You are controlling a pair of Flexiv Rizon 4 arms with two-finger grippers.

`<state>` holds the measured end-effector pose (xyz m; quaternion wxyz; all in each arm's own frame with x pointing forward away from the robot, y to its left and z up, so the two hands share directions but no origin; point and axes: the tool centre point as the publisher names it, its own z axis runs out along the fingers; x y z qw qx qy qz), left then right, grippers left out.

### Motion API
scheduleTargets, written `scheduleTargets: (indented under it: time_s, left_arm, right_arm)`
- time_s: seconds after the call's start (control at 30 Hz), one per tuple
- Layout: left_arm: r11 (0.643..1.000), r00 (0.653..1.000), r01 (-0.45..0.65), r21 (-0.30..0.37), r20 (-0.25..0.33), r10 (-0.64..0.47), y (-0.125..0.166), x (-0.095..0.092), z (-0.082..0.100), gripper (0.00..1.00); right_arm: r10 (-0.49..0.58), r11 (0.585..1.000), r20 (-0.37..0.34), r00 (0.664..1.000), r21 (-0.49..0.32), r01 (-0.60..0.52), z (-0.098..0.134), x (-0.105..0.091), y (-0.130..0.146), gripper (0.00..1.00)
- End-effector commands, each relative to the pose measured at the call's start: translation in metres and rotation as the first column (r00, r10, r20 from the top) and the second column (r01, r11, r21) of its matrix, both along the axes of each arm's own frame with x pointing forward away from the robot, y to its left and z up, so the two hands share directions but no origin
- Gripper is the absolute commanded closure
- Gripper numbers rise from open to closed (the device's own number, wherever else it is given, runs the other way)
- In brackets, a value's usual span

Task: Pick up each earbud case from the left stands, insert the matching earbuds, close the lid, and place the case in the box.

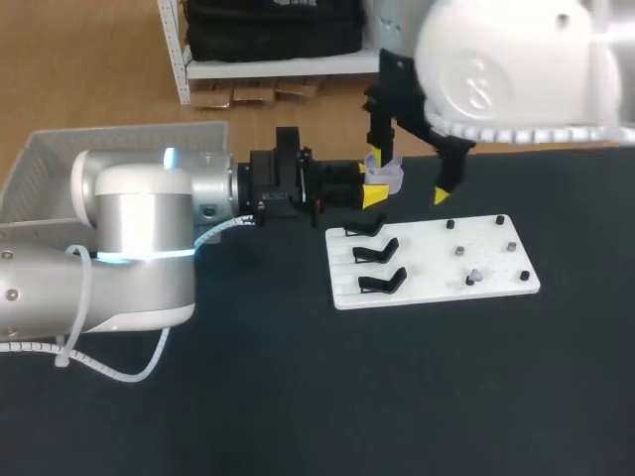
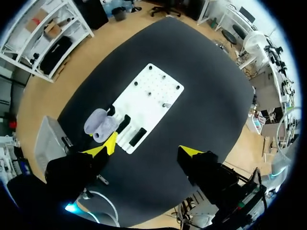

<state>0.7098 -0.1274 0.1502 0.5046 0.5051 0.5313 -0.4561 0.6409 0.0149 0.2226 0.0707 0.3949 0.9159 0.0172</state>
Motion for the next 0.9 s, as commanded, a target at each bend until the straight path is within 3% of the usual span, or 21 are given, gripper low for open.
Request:
scheduleTargets:
  time_s: [0.03,0.4,0.47,0.57,0.7,0.9]
  left_arm:
    - [1.0,1.0,-0.008,-0.008,0.006,0.008,0.0,-0.002,-0.002,1.0]
    - [1.0,1.0,-0.008,-0.008,0.006,0.008,0.0,-0.002,-0.002,1.0]
    - [1.0,1.0,-0.008,-0.008,0.006,0.008,0.0,-0.002,-0.002,1.0]
    - [1.0,1.0,-0.008,-0.008,0.006,0.008,0.0,-0.002,-0.002,1.0]
    - [1.0,1.0,-0.008,-0.008,0.006,0.008,0.0,-0.002,-0.002,1.0]
    - [1.0,1.0,-0.008,-0.008,0.006,0.008,0.0,-0.002,-0.002,1.0]
  right_arm:
    - [0.008,0.998,0.078,0.997,0.067,-0.013,-0.001,-0.007,-0.005,0.0]
    - [0.008,0.998,0.078,0.997,0.067,-0.013,-0.001,-0.007,-0.005,0.0]
    - [0.13,0.985,0.162,0.978,0.093,-0.146,-0.004,-0.014,-0.013,0.0]
    - [0.232,0.968,0.242,0.942,0.041,-0.249,-0.013,-0.019,-0.032,0.0]
    - [0.367,0.926,0.258,0.894,-0.009,-0.378,-0.022,-0.024,-0.05,0.0]
    - [0.475,0.875,0.266,0.839,-0.037,-0.483,-0.032,-0.033,-0.062,0.0]
